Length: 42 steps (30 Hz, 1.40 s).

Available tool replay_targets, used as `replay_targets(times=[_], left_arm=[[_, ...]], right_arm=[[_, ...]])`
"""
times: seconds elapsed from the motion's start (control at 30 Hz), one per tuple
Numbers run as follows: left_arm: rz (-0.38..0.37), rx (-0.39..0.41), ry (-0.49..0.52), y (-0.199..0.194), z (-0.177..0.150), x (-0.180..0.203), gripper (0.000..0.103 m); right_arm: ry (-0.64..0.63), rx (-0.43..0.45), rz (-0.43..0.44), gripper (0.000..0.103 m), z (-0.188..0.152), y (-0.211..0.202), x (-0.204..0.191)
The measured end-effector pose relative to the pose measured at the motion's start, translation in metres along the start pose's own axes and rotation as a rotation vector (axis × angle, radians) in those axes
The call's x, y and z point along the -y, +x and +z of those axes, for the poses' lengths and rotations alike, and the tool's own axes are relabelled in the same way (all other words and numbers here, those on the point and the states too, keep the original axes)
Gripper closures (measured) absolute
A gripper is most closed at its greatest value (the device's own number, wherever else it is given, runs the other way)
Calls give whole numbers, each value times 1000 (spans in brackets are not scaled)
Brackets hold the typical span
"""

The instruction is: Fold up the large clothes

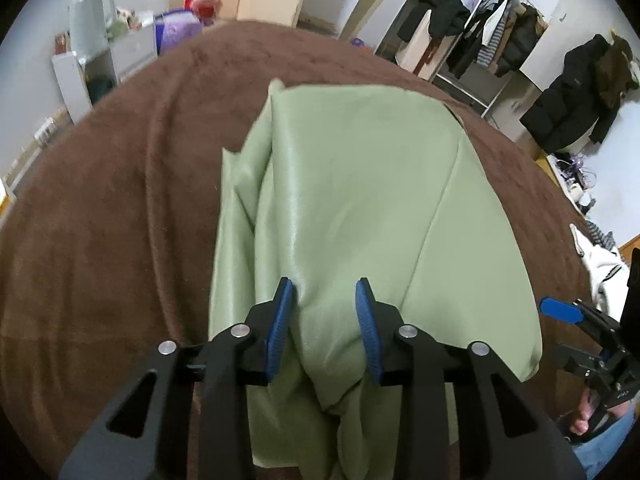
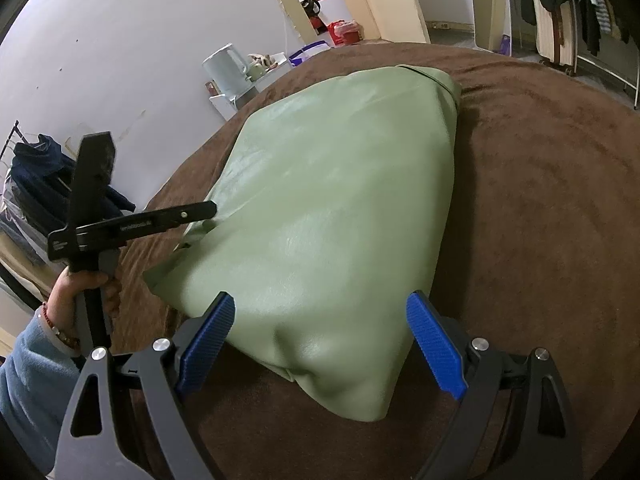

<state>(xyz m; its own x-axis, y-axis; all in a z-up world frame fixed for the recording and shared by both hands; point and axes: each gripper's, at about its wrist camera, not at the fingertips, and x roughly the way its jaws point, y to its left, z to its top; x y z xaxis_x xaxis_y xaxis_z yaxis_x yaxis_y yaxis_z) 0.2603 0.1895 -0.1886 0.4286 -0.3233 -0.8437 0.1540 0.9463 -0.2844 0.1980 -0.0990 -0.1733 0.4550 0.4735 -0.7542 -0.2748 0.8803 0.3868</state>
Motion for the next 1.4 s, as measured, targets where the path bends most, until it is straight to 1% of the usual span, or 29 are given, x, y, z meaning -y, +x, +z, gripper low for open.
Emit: replay_targets(times=[0.03, 0.07, 0.1, 0.17, 0.33, 0.4, 0.5, 0.6, 0.73, 0.87, 0.9, 0.93, 0.97, 1.0, 1.03, 1.07, 1.17, 1.23, 1.27, 1.33, 1.37, 1.4], left_arm=[[-7, -5, -12, 4, -1, -2, 78], [0, -13, -28, 8, -1, -7, 93], [-23, -14, -37, 10, -2, -10, 94], [-28, -8, -35, 9, 0, -10, 97], [16, 42, 28, -7, 11, -3, 98], [28, 27, 34, -4, 14, -4, 98], [89, -13, 77, 15, 5, -6, 97], [124, -15, 86, 26, -1, -4, 97], [113, -9, 52, 32, -5, -10, 96], [84, 0, 76, 24, -5, -10, 89], [80, 1, 91, 21, -5, -9, 82], [100, 5, 108, 16, -5, -9, 70], [108, 14, 118, 13, -2, -7, 45], [98, 34, 125, 6, -1, -8, 29], [94, 57, 130, -1, 1, -9, 22], [107, 67, 134, -4, 3, -10, 15], [109, 51, 124, -3, 8, -23, 15], [60, 23, 77, 5, 10, -39, 15], [48, 19, 62, 9, 11, -44, 15], [-16, 9, 12, 17, 11, -60, 16], [-54, 7, -19, 20, 12, -66, 18], [-76, 8, -42, 23, 11, -71, 21]], right_arm=[[2, -2, 2, 16, 0, 0, 0], [5, -3, 2, 16, -1, 1, 1], [7, -3, 2, 15, -1, 0, 1], [13, -1, 3, 16, -1, 0, 1], [30, 7, 4, 16, -1, 0, 2], [29, 5, 0, 15, -2, 1, 1], [33, -8, -5, 15, -4, 4, 2], [36, -13, -10, 15, -6, 5, 3], [48, -10, -14, 15, -6, 5, 7], [67, 6, 1, 15, 0, 1, 19], [78, 8, 18, 15, 2, 0, 23], [91, 9, 37, 13, 6, 1, 27], [102, 8, 53, 12, 10, 2, 31], [115, 7, 72, 12, 14, 4, 38], [124, 5, 78, 12, 17, 6, 42], [139, -3, 95, 12, 20, 11, 48], [168, -32, 128, 12, 22, 23, 57], [189, -51, 161, 12, 21, 34, 63], [201, -54, 173, 12, 21, 39, 66], [225, -53, 205, 9, 20, 45, 71], [241, -52, 220, 8, 19, 47, 74], [266, -49, 247, 8, 19, 52, 78]])
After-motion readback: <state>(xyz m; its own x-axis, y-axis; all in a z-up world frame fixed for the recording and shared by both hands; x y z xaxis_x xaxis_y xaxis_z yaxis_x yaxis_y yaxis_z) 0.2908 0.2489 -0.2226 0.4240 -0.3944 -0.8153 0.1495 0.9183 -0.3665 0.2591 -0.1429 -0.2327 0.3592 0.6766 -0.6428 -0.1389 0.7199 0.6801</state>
